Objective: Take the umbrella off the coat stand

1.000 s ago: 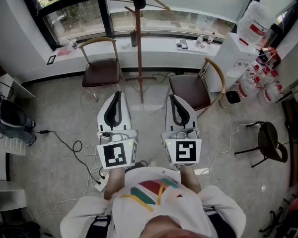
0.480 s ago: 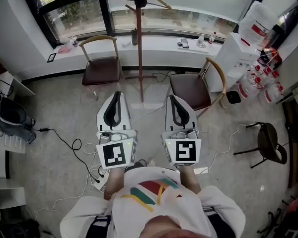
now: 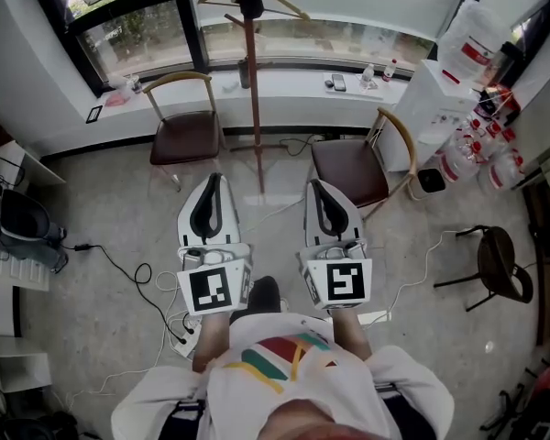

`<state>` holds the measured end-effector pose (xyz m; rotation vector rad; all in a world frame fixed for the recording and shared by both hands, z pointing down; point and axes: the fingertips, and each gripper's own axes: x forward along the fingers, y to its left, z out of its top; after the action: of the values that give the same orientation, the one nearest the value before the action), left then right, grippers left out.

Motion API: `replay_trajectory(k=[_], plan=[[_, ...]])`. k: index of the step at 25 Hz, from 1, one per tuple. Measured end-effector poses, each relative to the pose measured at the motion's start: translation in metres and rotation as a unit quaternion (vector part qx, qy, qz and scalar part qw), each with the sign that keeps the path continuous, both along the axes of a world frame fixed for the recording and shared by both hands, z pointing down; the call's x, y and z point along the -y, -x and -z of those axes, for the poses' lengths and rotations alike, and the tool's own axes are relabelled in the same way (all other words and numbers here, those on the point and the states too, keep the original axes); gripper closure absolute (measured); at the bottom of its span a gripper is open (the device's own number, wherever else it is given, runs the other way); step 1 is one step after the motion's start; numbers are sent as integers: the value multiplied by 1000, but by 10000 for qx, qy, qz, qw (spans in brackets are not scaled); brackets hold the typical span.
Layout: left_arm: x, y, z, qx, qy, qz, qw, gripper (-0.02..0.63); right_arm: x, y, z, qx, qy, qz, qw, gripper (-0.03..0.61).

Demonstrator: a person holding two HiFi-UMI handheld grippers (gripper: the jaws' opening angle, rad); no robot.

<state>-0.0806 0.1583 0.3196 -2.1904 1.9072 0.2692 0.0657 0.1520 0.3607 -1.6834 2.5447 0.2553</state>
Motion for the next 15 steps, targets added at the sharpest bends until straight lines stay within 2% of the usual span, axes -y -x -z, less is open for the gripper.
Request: replay_trajectory(k=[9,15], plan=[[34,-16,-5,-10,0,-256,9997,600,24,-12,-6,-42,29,-115,9999,578],[76,-13,-7,-104,23,-326,9994,600,60,-8,-8,-162,63,-154,9997,578]])
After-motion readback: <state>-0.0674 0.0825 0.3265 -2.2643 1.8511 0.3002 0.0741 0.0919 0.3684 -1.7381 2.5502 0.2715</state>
